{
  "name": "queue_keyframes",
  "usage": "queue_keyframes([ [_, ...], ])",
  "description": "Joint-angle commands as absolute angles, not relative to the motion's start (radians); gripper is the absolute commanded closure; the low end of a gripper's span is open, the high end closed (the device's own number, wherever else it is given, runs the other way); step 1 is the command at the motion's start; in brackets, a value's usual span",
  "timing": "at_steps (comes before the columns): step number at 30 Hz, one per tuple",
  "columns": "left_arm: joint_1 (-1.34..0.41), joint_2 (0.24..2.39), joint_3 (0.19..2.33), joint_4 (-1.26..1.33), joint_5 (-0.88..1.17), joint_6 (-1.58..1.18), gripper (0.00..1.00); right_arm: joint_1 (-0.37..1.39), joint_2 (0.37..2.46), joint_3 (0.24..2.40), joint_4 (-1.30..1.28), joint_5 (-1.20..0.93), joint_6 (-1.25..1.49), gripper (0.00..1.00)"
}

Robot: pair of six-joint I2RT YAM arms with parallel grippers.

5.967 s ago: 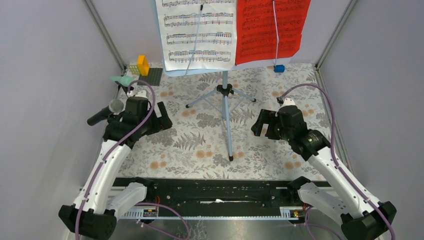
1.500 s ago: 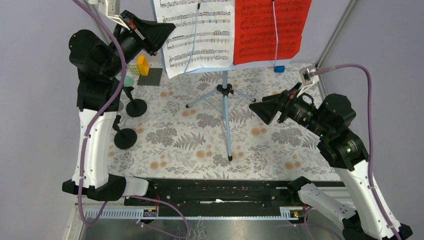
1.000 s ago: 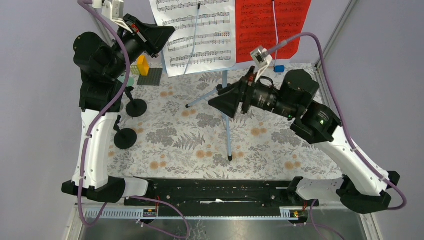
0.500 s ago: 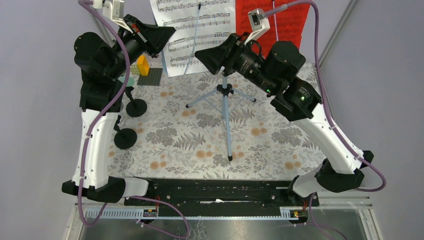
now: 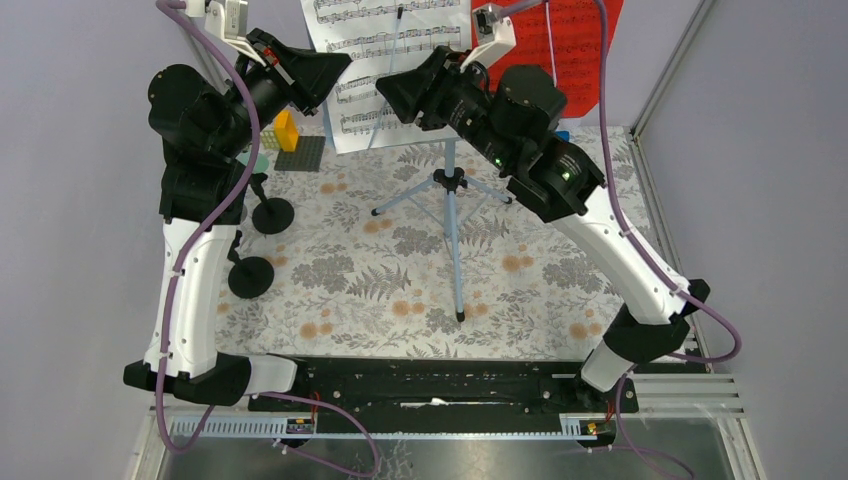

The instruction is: Pack up the instrument practice props

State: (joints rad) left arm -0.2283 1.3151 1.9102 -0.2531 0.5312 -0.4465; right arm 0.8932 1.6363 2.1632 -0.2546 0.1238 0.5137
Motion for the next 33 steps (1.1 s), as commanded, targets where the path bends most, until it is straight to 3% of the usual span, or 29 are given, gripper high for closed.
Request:
queue_keyframes([
  [1,-0.226,1.292,1.921,-0.210,0.549,-0.457,1.00,0.899,1.685,2.261,-0.213,0.155,0.525,0.51],
  [19,-0.225,1.258,1.952,-0.270,0.444,-0.416,1.00,0.899,1.662,2.192,-0.119,0.087,0.416,0.95],
  [33,-0.225,1.177,2.018,-0.390,0.177,-0.290,1.00,0.899,1.620,2.110,-0.080,0.117,0.377,0.99],
])
